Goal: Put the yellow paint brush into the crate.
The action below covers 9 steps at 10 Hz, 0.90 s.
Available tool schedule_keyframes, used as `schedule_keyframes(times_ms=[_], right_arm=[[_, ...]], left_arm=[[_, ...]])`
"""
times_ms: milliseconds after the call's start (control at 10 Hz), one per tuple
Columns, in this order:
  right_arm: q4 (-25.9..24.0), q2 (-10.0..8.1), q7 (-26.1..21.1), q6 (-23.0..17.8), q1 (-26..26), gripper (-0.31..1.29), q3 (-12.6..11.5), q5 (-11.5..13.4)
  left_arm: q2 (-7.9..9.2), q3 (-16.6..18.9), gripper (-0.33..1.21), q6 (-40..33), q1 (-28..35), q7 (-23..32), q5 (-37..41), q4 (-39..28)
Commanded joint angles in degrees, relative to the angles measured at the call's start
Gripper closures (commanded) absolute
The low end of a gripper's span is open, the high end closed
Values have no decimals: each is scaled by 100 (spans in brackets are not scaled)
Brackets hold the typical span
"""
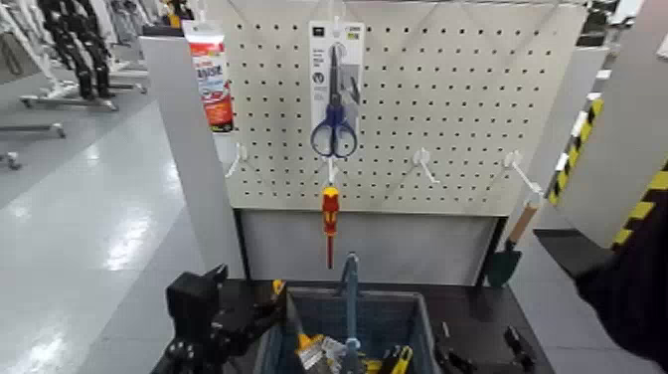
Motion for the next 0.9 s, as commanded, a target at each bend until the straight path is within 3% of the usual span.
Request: schedule_keyframes(times_ms=[100,400,900], right_arm=[[-9,0,1,-69,37,12,-15,-9],[-27,0,-8,-87,64,13,2,-9],[-27,53,133,36,55,11,-51,35]], left_arm=[[13,-102,13,-449,386,422,-189,82],[66,-137,13,-783,676,931,-312,38],[136,-163,13,-1055,799,984,-462,3]])
